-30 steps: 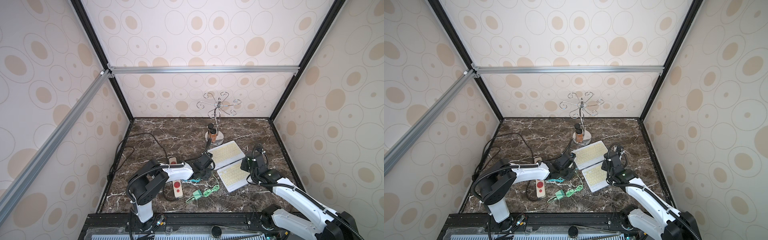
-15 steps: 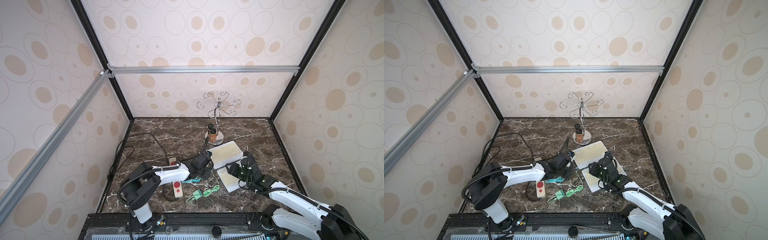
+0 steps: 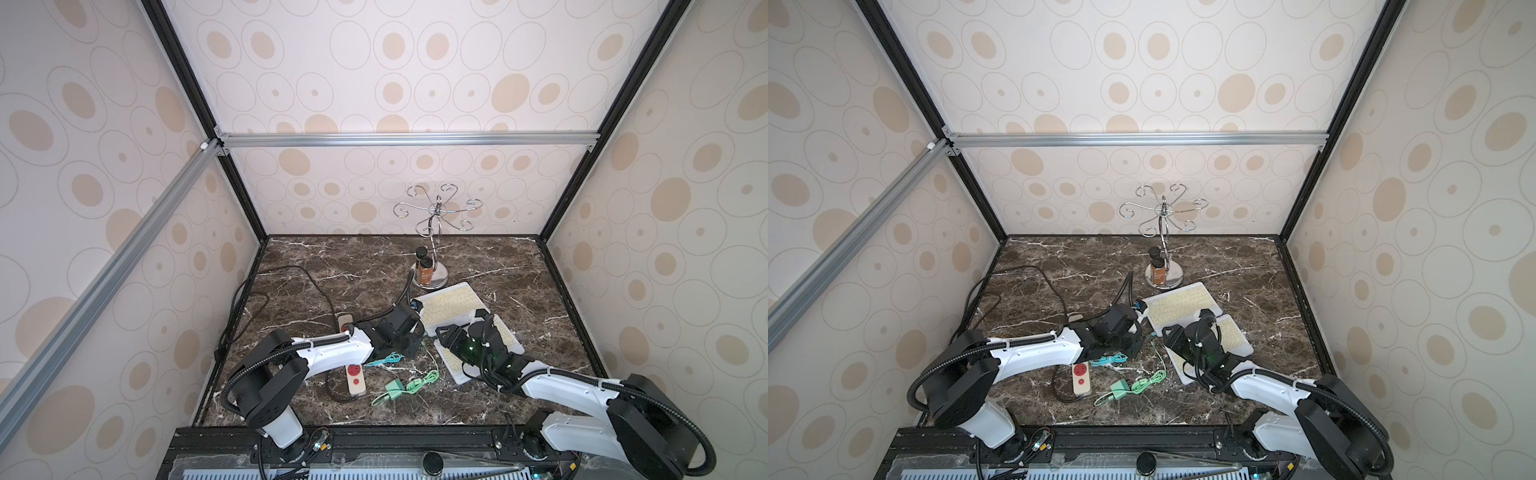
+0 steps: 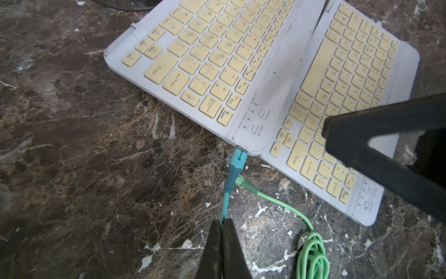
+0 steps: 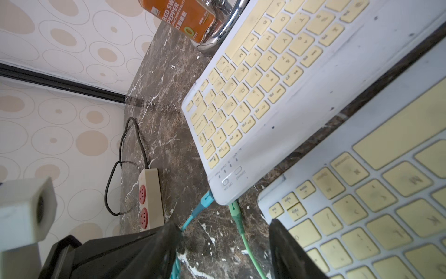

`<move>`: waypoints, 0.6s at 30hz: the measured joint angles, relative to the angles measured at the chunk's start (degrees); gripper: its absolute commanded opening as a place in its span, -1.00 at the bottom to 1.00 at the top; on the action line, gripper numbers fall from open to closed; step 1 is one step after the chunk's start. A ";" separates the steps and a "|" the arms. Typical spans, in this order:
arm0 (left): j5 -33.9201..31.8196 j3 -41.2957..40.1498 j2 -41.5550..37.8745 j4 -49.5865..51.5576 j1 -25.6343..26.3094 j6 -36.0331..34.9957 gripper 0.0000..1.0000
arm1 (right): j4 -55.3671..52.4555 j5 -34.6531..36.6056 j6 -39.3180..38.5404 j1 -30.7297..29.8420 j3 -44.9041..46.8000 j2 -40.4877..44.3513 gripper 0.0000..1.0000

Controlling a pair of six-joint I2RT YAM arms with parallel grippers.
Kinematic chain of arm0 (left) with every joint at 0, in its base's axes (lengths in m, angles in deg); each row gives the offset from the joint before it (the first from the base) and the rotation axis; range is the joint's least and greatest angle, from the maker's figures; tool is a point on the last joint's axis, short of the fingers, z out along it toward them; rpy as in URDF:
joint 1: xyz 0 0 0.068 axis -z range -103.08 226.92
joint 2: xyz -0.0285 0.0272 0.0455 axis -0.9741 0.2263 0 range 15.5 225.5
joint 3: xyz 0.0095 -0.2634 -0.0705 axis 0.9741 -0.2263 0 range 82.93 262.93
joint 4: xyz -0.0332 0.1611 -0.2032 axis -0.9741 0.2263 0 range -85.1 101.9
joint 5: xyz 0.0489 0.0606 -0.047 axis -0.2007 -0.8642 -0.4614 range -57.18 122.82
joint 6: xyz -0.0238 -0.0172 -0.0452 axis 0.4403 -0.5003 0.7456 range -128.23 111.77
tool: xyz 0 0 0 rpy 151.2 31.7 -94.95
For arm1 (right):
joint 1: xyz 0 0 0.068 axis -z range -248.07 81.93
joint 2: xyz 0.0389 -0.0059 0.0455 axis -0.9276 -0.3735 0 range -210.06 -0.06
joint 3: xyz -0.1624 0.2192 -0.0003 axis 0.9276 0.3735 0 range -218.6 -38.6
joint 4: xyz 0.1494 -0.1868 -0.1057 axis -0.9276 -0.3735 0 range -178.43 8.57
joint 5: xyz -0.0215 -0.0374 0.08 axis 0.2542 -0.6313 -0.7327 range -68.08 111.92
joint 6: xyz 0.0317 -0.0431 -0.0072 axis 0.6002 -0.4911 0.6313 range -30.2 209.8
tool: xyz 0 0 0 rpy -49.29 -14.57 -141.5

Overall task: Unplug the wireless keyboard
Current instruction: Pick up the power cord at the center of the board, then pick up the keyboard from the center of the board.

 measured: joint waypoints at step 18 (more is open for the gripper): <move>1.01 -0.63 -0.09 -0.04 0.00 0.00 -1.00 | 12.68 0.00 4.76 -0.13 2.12 -10.40 0.51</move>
